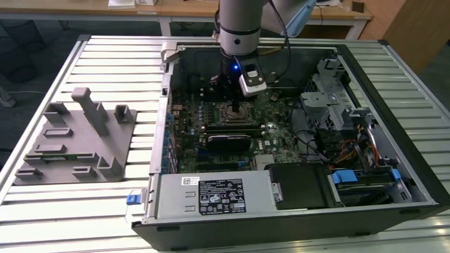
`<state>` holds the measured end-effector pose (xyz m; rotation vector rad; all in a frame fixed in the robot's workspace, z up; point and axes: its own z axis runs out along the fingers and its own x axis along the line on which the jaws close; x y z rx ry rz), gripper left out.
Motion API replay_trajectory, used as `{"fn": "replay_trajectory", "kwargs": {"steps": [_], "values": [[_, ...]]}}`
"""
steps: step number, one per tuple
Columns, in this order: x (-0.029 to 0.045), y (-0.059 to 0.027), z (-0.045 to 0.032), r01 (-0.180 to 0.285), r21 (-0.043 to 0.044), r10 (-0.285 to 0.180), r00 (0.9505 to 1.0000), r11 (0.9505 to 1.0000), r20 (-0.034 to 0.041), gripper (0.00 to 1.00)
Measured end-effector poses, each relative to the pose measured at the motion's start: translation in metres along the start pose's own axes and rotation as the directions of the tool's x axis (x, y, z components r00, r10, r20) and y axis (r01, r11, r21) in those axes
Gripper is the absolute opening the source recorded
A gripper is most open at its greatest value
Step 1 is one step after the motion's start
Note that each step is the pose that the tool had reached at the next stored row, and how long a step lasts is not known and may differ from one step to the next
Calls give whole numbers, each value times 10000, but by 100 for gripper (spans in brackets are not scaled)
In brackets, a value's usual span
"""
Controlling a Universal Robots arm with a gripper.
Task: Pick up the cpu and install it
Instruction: 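Install the first cpu locking lever, then install the second cpu locking lever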
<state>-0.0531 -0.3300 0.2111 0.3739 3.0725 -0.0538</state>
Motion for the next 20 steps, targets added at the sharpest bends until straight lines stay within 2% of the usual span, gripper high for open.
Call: {"fn": "replay_trajectory", "kwargs": {"steps": [7, 14, 20], "values": [[-22, 6, -5, 546, -24, -546, 9985, 9985, 15, 11], [-30, 1, -159, 663, -32, -663, 9978, 9978, 20, 11], [-31, 1, -180, 665, -33, -665, 9978, 9978, 20, 11]]}}
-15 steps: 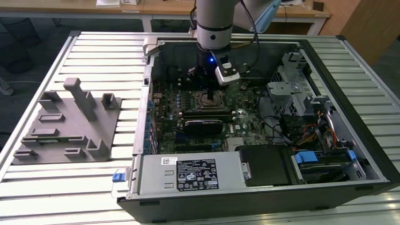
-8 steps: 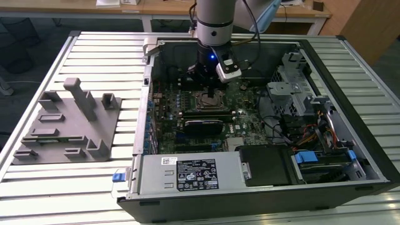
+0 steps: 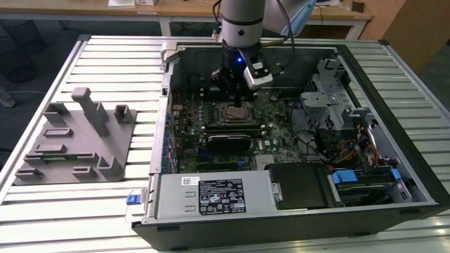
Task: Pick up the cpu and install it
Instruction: 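Install the second cpu locking lever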
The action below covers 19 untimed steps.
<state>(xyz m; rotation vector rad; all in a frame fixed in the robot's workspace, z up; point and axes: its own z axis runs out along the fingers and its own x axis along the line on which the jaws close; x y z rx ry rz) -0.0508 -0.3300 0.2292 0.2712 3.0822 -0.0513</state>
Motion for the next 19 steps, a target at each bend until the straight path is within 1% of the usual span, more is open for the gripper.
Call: {"fn": "replay_trajectory", "kwargs": {"steps": [7, 10, 13, 19], "values": [[0, 0, -3, 0, 1, 0, 10000, 10000, 0, 11], [-2, -13, -3, 1, 1, -1, 10000, 10000, -1, 11], [-9, -50, -1, 0, 0, 0, 10000, 10000, 0, 11], [-28, -155, 4, 1, 0, -1, 10000, 10000, 0, 11]]}}
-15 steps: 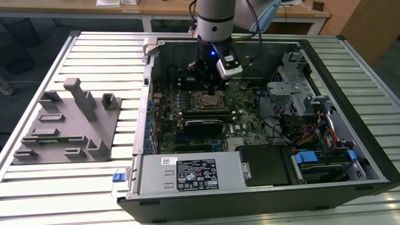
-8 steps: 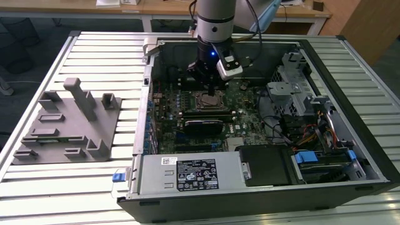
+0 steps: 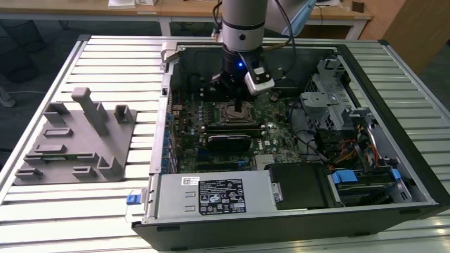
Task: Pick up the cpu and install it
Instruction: 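Install the second cpu locking lever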
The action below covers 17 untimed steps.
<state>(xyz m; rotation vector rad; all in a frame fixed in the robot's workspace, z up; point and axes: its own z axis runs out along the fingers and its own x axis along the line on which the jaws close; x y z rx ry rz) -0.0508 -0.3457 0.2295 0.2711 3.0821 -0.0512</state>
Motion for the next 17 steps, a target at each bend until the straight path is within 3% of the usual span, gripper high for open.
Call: {"fn": "replay_trajectory", "kwargs": {"steps": [12, 14, 17], "values": [[-41, -238, 13, -1, -17, 1, 10000, 10000, -3, 11], [-38, -256, 22, 12, -117, -12, 10000, 9999, -22, 11], [-11, -267, 41, 87, -381, -89, 9999, 9992, -64, 11]]}}
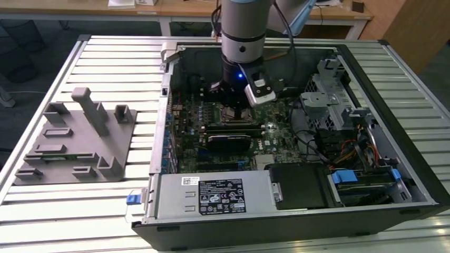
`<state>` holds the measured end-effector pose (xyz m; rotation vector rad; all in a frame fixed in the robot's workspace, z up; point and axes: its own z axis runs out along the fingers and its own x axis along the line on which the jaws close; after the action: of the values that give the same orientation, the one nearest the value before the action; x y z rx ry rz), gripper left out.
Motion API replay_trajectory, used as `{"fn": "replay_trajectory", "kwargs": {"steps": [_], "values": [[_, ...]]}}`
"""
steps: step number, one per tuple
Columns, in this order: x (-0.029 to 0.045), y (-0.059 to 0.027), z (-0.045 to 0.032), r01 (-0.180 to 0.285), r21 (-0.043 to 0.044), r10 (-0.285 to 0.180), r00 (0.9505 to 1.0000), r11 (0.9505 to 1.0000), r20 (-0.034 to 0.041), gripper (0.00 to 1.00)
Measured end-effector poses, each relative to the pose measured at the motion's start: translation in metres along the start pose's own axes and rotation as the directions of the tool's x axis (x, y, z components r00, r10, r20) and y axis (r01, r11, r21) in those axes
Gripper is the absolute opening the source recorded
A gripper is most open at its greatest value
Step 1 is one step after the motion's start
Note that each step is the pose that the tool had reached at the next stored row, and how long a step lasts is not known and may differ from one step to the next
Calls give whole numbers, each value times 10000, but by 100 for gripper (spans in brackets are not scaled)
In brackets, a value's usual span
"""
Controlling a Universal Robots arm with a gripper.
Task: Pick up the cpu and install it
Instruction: 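Install the second cpu locking lever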
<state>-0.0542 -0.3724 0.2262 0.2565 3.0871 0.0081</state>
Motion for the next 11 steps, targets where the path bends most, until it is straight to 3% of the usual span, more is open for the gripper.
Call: {"fn": "replay_trajectory", "kwargs": {"steps": [2, 8, 11], "values": [[28, -17, 8, 47, -74, -48, 10000, 10000, -11, 11], [151, -100, 22, 98, -87, -98, 10000, 9999, -15, 11], [191, -138, 45, 105, -188, -106, 9999, 9998, -31, 11]]}}
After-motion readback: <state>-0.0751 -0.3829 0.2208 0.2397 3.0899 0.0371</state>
